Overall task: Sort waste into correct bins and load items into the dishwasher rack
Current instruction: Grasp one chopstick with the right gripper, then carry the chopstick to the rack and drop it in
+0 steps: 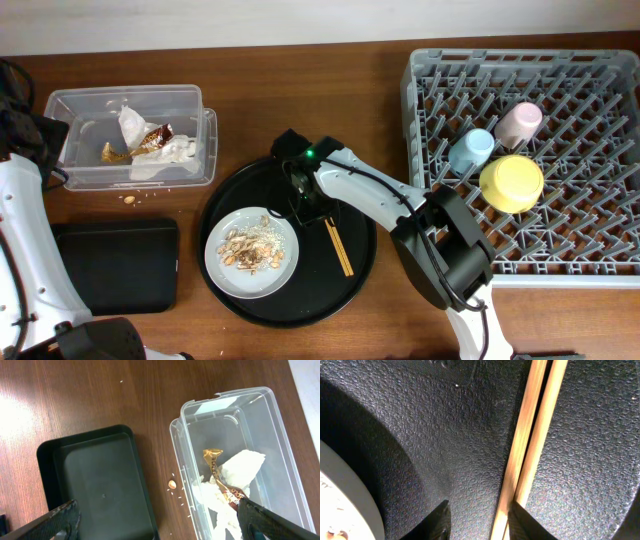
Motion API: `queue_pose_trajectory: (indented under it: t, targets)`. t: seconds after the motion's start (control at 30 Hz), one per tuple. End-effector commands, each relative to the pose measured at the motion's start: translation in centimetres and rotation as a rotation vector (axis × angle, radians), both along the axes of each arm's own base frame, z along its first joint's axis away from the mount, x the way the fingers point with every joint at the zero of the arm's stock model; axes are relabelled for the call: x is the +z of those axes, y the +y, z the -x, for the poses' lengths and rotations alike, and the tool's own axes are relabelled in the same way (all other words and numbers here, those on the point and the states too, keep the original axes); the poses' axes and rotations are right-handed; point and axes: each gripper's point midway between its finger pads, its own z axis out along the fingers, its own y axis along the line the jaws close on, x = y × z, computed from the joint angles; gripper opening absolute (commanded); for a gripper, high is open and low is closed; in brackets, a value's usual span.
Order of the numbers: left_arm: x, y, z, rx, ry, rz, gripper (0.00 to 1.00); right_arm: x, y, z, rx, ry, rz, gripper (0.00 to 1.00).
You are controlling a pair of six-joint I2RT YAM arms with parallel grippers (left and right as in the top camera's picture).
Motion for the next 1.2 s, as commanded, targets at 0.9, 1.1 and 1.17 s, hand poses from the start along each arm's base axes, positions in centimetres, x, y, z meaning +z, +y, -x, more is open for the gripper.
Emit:
queue_pose_trajectory:
  t: [0.9, 1.1, 1.17]
  targets:
    - [-0.1, 0.2, 0.0, 0.011, 0.002, -0.003, 0.99, 17.1, -24.8, -13.6, -0.555, -0.197, 0.042, 0.04]
    - [-0.1, 0.2, 0.0, 0.011, 0.002, -0.003, 0.99, 12.0, -25.0, -14.4, -0.525, -0.169, 0.053, 0.05]
    - [-0.1, 0.2, 0.0, 0.011, 0.002, -0.003, 0.99, 11.1, -24.8, -14.3, -0.491, -0.157, 0.045, 0.06]
